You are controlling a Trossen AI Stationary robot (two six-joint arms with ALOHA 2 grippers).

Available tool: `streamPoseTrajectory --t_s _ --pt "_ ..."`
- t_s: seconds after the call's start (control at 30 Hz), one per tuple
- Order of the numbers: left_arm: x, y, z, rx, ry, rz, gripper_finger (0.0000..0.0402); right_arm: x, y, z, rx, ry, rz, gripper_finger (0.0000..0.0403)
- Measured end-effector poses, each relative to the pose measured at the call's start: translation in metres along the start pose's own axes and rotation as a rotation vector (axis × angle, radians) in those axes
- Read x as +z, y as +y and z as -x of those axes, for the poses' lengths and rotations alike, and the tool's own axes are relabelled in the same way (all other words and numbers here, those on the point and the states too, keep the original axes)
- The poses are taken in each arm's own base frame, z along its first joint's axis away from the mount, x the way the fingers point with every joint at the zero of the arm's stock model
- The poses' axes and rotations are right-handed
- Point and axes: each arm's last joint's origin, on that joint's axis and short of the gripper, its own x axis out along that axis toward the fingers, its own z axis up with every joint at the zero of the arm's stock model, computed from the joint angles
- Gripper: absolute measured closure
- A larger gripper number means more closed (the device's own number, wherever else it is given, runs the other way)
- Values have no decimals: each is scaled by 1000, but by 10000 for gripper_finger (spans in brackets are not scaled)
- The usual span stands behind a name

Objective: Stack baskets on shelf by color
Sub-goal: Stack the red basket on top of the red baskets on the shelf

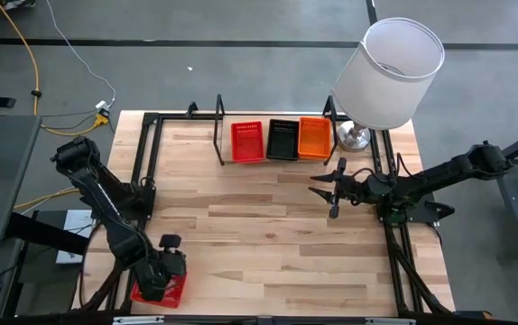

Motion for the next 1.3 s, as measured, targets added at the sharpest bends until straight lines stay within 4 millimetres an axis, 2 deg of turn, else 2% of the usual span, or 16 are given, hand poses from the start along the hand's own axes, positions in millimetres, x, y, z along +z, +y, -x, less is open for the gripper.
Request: streamPoseTrajectory --t_s 0.2,0.37,0.5,0.8,1.03,1.3 --pt "-2 2 5 15 62 21 276 -1 0 0 16 6 3 268" --pt "-2 6 15 118 104 -22 279 -1 1 0 16 9 4 268" --pt "-3 7 16 133 118 -40 286 -2 1 0 17 15 6 268" --pt "-10 -1 9 122 174 -42 291 -2 1 0 17 19 10 268" --pt "-22 -9 -6 167 225 -78 291 -2 1 0 17 19 11 268" --pt "-24 -9 -22 231 242 -151 291 -2 1 0 17 19 11 268"
